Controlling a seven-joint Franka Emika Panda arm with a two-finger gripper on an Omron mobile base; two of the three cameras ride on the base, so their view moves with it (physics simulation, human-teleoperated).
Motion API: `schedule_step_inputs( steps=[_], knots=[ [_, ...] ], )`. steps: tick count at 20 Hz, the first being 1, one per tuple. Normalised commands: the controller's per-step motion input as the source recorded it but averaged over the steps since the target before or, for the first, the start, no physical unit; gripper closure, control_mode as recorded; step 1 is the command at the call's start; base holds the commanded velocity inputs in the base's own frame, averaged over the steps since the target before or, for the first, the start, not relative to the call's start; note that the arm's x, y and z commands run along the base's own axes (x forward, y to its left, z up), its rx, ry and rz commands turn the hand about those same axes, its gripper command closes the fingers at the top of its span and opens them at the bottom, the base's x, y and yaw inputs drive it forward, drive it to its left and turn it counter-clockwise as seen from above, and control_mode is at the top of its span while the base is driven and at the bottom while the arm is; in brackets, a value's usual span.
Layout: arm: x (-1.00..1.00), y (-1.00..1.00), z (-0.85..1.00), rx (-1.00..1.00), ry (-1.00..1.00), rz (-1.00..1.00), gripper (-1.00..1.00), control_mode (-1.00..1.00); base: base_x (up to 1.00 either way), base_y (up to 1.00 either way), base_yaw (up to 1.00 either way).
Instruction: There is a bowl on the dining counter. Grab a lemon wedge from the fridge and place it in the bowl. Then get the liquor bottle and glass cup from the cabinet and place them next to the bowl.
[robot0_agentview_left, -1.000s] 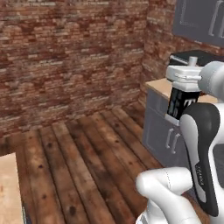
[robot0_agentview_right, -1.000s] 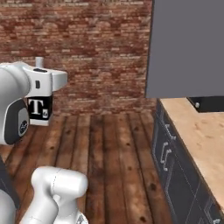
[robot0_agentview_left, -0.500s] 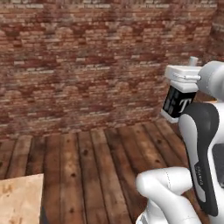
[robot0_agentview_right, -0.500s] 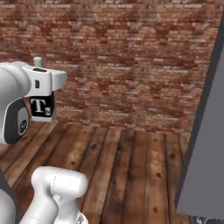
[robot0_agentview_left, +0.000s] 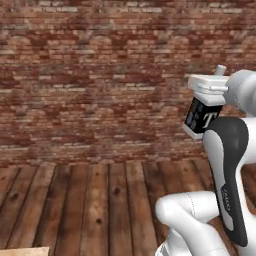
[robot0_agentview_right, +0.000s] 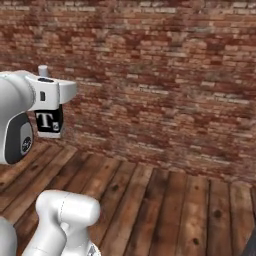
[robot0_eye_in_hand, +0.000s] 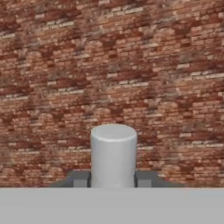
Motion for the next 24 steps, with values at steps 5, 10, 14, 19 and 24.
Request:
schedule_step_inputs(
  steps=[5, 10, 14, 19, 24],
  knots=[
    [0.00, 0.00, 0.00, 0.00, 0.00, 0.00, 1.00, 1.00, 0.65, -0.13, 0.66],
    [0.00, 0.00, 0.00, 0.00, 0.00, 0.00, 1.00, 1.00, 0.52, 0.00, 0.79],
    [0.00, 0.00, 0.00, 0.00, 0.00, 0.00, 1.00, 1.00, 0.49, -0.07, 0.82],
    [0.00, 0.00, 0.00, 0.00, 0.00, 0.00, 1.00, 1.00, 0.55, -0.13, 0.82],
    [0.00, 0.00, 0.00, 0.00, 0.00, 0.00, 1.00, 1.00, 0.65, -0.19, 0.75]
  ],
)
